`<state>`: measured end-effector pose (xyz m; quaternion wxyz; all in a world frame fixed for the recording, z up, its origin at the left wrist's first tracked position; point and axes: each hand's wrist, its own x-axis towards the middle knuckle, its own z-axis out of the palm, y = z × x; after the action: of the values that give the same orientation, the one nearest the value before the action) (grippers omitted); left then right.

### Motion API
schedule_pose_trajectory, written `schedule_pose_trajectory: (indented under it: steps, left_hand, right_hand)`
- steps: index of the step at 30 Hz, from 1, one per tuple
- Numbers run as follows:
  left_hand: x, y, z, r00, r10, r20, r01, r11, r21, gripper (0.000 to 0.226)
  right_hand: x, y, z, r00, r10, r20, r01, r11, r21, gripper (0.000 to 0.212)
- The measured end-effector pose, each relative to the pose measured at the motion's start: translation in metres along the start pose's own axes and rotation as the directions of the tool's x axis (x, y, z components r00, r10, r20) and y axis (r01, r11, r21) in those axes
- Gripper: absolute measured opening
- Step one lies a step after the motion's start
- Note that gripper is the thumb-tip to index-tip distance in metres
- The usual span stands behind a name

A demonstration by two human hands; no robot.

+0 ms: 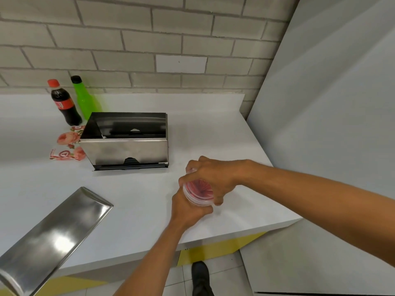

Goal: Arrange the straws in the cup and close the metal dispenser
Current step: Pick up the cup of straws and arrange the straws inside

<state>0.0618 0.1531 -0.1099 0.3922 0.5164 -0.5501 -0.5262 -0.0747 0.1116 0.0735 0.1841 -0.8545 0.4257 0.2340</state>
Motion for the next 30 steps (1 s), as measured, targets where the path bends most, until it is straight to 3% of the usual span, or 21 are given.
schedule_pose_trajectory:
  steps: [4, 8, 18, 25, 30]
  left_hand:
    - [0.002, -0.002, -0.004, 0.999, 0.007, 0.047, -0.007, 1.0, 0.015, 0.073]
    - [0.002, -0.005, -0.004, 0.999, 0.013, 0.043, -0.013, 1.0, -0.016, 0.08]
    - [-0.002, -0.001, 0.001, 0.994, 0.108, 0.002, -0.108, 0.993, -0.041, 0.089]
    - [-0.002, 0.0, 0.004, 0.994, 0.106, 0.004, -0.106, 0.994, 0.013, 0.093]
    - [-0.007, 0.006, 0.009, 0.989, 0.136, -0.059, -0.135, 0.991, 0.023, 0.079]
  right_hand:
    - [0.002, 0.004, -0.003, 0.998, -0.061, 0.024, 0.061, 0.998, 0.001, 0.112]
    - [0.002, 0.008, 0.006, 0.993, -0.089, -0.08, 0.087, 0.996, -0.021, 0.106]
    - [0.001, 0.012, 0.03, 0.972, 0.037, -0.232, -0.03, 0.999, 0.034, 0.105]
    - [0.004, 0.002, 0.077, 0.849, 0.07, -0.524, -0.059, 0.998, 0.039, 0.083]
    - [0.01, -0.007, 0.087, 0.799, 0.163, -0.578, -0.16, 0.985, 0.057, 0.081]
